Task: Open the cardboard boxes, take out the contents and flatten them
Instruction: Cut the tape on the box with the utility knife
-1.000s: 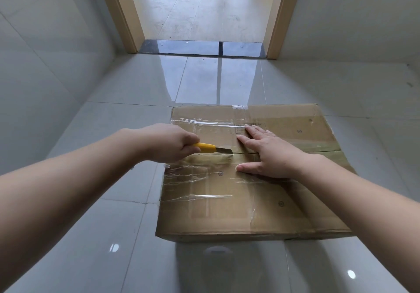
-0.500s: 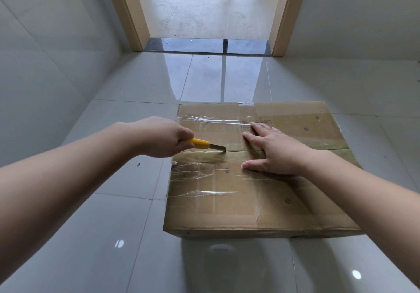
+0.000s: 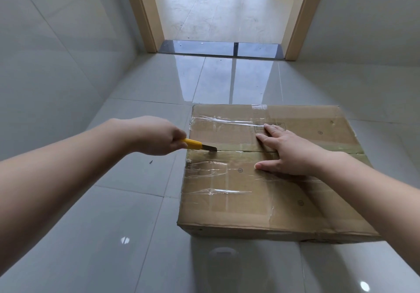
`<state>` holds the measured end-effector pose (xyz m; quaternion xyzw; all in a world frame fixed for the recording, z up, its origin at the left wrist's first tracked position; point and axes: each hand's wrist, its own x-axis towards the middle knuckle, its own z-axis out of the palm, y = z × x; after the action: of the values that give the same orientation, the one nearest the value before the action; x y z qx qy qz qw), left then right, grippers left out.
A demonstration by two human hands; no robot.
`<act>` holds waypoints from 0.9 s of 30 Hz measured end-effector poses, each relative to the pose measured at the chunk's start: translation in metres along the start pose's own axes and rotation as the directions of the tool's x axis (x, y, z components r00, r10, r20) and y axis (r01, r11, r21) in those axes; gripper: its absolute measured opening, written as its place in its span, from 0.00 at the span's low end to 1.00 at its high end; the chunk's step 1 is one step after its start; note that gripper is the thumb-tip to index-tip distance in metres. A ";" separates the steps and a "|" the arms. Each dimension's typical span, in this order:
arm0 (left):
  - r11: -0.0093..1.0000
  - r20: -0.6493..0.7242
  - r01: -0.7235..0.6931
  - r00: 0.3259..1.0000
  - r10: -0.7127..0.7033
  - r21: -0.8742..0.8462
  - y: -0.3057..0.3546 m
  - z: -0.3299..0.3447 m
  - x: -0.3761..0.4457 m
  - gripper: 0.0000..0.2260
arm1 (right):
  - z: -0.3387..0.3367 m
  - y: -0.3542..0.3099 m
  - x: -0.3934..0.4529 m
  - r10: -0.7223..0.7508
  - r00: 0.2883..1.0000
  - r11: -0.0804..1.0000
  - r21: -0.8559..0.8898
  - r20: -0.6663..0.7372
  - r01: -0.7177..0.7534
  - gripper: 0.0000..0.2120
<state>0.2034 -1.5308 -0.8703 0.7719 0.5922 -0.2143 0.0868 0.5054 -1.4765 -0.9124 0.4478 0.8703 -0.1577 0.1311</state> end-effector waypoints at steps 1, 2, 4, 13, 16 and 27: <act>1.000 0.000 0.007 1.000 -0.007 -0.004 -0.003 0.001 -0.003 0.11 | 0.000 0.000 0.000 0.001 1.000 1.000 -0.002 0.001 -0.001 0.44; 1.000 0.000 0.016 1.000 -0.016 -0.008 -0.005 0.001 -0.005 0.11 | -0.001 -0.001 0.000 0.002 1.000 1.000 -0.003 0.003 -0.002 0.43; 0.999 0.004 0.042 0.999 -0.042 -0.017 -0.011 0.001 -0.009 0.10 | -0.001 -0.001 0.000 0.004 1.000 1.000 -0.006 0.008 -0.004 0.43; 0.995 0.025 0.100 0.995 -0.100 0.001 -0.026 0.004 -0.023 0.10 | -0.005 -0.006 -0.002 0.018 0.999 1.000 -0.023 0.030 -0.017 0.44; 0.992 0.033 0.123 0.992 -0.124 0.034 -0.033 0.002 -0.029 0.10 | -0.006 -0.008 -0.002 0.026 0.999 0.999 -0.023 0.037 -0.025 0.43; 0.962 -0.097 0.203 0.970 -0.223 -0.184 -0.036 -0.018 -0.046 0.11 | -0.009 -0.013 -0.005 -0.031 0.976 0.998 0.053 -0.217 0.044 0.32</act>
<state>0.1642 -1.5536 -0.8298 0.7045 0.6922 -0.1248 0.0949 0.4969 -1.4841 -0.8998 0.4493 0.8828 -0.1353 0.0200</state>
